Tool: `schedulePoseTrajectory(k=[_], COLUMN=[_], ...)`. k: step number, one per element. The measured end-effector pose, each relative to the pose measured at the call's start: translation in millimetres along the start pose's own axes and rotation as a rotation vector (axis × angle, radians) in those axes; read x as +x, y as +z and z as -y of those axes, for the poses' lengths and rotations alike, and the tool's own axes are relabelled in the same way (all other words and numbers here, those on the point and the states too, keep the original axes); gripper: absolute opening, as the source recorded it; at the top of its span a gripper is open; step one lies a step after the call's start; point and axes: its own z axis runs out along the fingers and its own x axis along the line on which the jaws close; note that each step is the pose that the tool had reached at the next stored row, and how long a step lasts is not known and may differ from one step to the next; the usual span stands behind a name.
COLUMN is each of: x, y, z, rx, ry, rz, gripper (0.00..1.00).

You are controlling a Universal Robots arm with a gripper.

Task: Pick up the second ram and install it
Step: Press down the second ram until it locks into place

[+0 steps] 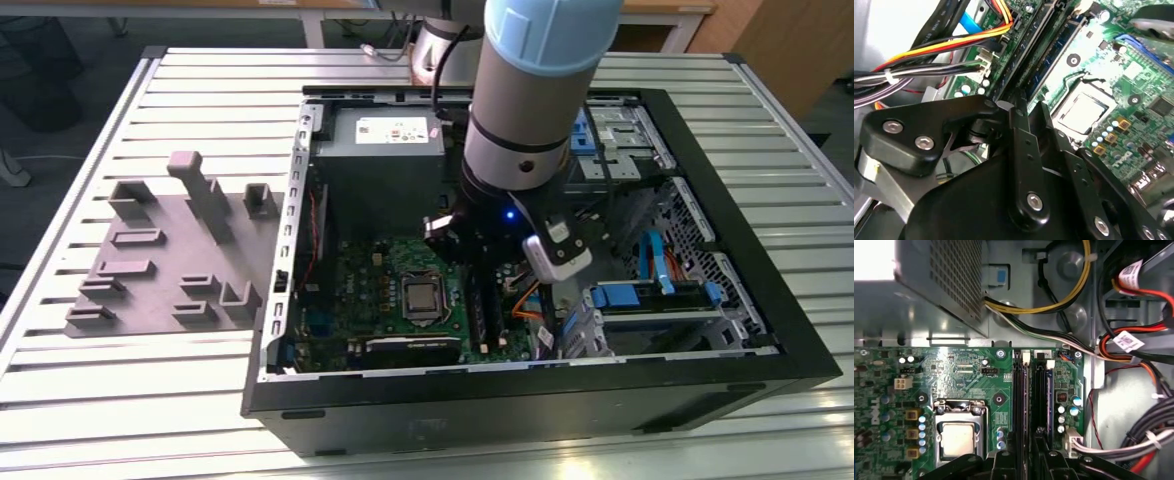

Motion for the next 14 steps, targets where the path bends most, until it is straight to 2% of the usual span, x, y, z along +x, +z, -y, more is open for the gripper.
schedulePoseTrajectory(k=[3,7,8,9,11,14], x=[0.1,0.1,0.1,0.1,0.1,0.1], y=[-6.9,-7.7,-7.7,-7.8,-7.8,-7.9], z=[0.0,0.0,0.1,0.0,0.0,0.0], rx=[-0.0001,-0.0003,-0.0002,-0.0002,-0.0002,-0.0001], ry=[0.0,0.0,0.0,0.0,0.0,0.0], rz=[0.0,0.0001,0.0,0.0,0.0,0.0], gripper=[0.27,0.26,0.2,0.2,0.11,0.11])
